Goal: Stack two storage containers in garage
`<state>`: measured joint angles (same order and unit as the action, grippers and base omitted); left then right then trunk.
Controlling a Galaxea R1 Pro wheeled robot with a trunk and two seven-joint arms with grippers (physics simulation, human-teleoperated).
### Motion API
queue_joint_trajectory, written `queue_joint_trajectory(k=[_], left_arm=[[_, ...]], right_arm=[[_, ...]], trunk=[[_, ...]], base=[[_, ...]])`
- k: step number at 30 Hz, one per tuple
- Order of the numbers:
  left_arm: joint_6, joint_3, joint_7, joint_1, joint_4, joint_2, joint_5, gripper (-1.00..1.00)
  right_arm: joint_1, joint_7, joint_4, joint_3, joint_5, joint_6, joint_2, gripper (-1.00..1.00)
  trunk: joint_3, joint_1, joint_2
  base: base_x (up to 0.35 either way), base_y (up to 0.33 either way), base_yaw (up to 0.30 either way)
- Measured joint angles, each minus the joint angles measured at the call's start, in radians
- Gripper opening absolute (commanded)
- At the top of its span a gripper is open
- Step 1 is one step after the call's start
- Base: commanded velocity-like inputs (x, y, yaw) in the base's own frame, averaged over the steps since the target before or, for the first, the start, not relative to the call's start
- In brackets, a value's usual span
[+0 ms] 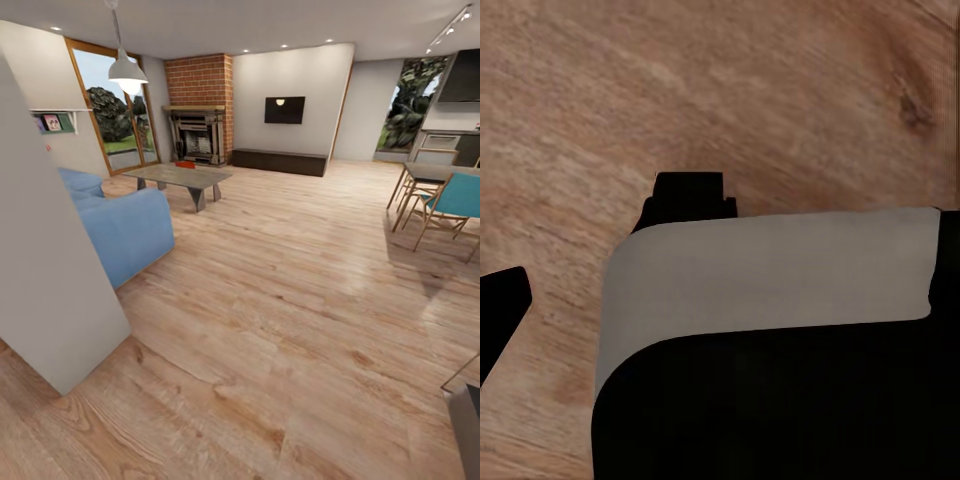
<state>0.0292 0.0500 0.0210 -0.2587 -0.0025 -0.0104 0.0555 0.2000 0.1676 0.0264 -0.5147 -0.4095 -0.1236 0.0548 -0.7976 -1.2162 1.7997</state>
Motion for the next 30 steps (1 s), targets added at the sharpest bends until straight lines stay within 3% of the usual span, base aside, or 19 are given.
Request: queue_joint_trajectory(k=[30], left_arm=[[0.0, 0.0, 0.0, 0.0, 0.0, 0.0, 0.0, 1.0]], right_arm=[[0.0, 0.0, 0.0, 0.0, 0.0, 0.005, 0.0, 1.0]], trunk=[[0.0, 0.0, 0.0]], base=[[0.324, 0.0, 0.0]])
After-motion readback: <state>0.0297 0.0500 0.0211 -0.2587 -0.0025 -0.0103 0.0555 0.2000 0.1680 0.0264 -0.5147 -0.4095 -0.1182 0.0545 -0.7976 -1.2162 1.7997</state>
